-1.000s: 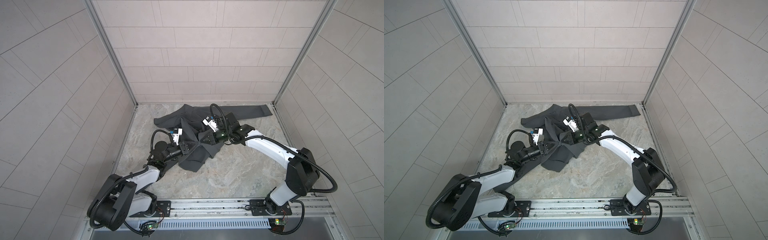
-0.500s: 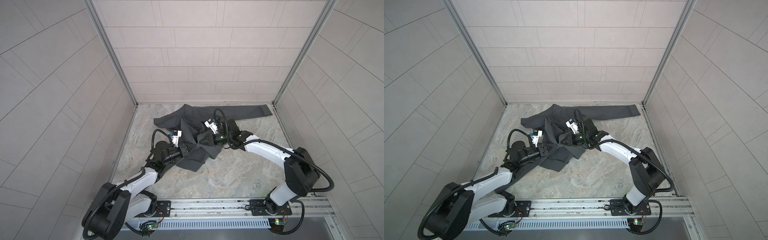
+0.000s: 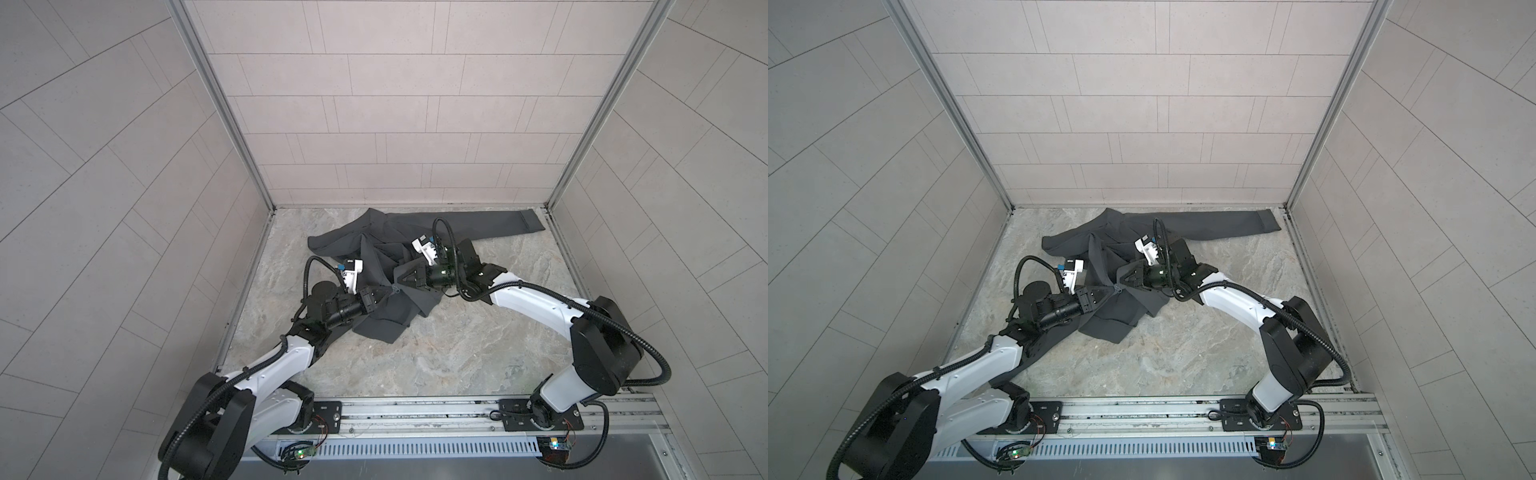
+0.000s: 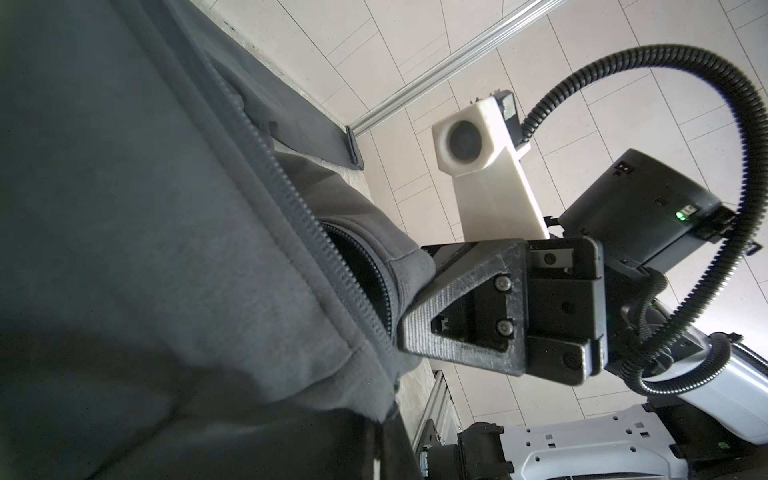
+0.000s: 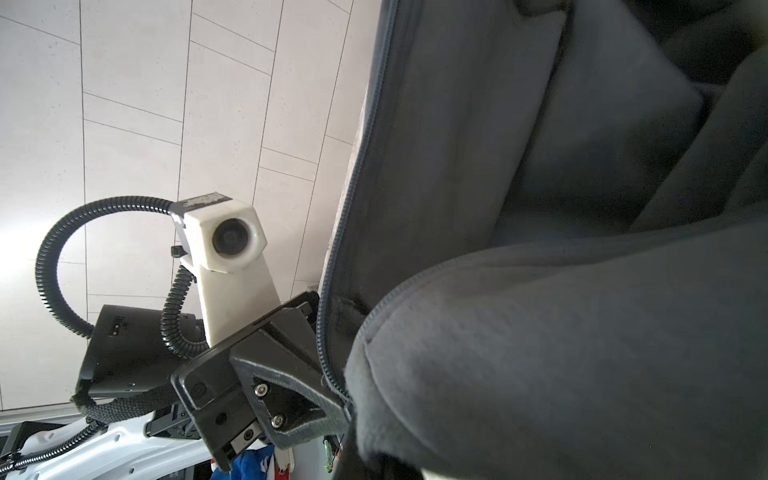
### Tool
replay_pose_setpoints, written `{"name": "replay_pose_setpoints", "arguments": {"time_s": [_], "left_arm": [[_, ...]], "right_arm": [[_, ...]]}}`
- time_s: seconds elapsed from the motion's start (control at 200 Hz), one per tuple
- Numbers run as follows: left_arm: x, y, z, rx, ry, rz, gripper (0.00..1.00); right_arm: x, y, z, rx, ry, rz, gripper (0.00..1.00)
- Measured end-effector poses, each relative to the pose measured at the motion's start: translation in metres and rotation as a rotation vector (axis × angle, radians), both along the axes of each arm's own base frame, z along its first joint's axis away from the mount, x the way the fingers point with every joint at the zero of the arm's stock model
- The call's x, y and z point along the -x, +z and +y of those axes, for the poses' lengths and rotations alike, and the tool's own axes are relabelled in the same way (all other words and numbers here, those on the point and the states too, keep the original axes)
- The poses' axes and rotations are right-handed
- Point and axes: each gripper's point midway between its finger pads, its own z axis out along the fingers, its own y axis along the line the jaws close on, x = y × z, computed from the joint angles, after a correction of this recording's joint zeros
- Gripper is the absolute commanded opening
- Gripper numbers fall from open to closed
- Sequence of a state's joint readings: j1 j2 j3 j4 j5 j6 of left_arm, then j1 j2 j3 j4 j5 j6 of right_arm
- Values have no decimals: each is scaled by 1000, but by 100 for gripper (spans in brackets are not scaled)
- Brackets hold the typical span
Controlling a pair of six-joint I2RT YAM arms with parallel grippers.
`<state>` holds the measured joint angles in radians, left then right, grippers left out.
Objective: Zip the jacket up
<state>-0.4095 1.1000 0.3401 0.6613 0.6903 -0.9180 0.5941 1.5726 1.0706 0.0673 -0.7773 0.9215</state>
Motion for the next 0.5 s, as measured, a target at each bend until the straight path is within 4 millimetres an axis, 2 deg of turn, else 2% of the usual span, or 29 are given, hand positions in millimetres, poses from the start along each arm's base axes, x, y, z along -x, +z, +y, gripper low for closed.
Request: {"name": "replay_pose_setpoints", "arguments": {"time_s": [0.085, 0.125, 0.2, 0.28, 0.375, 0.5], "left_arm": [[0, -1, 0, -2, 4, 1, 0], [0, -1, -1, -4, 4, 3, 0], [3, -5, -3, -10, -6, 18, 0], [10, -14, -9, -25, -35, 57, 0], [16, -26, -14, -40, -61, 104, 0], [28, -38, -22, -58, -98, 153, 0]], "right_arm": [[0, -1, 0, 3, -7, 3, 1], [-1, -2, -1, 6, -10, 5, 18], [-3, -5, -3, 22, -26, 0, 29], [-7, -5, -11, 59, -53, -28, 34], [-5, -4, -24, 142, -65, -64, 35], [-5, 6, -43, 306, -49, -190, 39]]}}
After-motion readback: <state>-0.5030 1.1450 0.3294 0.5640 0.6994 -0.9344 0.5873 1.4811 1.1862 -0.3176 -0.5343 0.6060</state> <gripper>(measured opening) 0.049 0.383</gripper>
